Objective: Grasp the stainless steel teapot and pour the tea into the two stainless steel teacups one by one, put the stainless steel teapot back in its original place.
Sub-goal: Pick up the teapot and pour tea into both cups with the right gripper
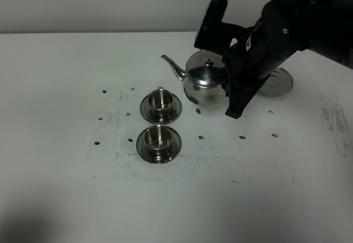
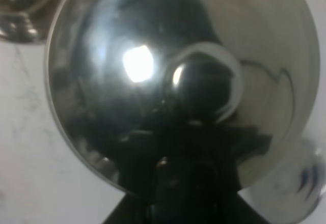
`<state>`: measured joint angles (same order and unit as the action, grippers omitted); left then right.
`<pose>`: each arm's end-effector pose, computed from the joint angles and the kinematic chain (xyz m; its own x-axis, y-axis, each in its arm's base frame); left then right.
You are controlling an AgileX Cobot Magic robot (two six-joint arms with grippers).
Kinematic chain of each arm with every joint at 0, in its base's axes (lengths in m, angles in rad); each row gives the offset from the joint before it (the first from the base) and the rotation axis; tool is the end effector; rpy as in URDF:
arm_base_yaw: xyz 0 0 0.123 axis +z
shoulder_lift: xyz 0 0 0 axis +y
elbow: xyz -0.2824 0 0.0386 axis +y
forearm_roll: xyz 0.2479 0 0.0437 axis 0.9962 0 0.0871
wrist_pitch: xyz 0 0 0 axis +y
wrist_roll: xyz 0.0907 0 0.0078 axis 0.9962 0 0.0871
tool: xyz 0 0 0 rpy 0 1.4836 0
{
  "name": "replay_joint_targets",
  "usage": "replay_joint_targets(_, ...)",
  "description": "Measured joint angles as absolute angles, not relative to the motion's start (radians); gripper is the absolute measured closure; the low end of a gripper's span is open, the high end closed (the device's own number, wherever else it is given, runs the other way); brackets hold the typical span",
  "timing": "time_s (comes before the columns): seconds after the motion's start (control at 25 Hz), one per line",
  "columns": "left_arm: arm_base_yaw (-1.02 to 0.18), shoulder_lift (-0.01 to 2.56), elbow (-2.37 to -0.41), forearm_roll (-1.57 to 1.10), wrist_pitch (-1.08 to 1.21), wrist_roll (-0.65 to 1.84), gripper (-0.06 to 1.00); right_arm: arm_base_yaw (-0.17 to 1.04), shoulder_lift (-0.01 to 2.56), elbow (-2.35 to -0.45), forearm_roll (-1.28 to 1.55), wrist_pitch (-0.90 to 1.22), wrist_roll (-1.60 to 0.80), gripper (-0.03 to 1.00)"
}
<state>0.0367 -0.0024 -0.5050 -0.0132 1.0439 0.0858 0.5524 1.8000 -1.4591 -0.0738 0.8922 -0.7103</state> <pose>-0.0051 -0.0012 0.2799 -0.4347 0.0632 -0.8983 0.0080 0.9978 0.0663 0.3326 0.1989 0.2647 -0.2178 -0.9394 -0.2647 -0.8983 0.2990 -0.3218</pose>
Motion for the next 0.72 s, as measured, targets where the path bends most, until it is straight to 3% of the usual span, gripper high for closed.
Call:
replay_joint_targets(0.28,0.037,-0.002,-0.505,-0.013,1.044,0.086,0.46,0.551,1.956,-1.658,-0.132,0.972,-0.888,0.76)
replay_joint_targets(0.72,0.037,-0.002,-0.505,-0.013,1.044,0.086,0.46,0.550,2.089,-1.767,-0.247,0.991,-0.977,0.76)
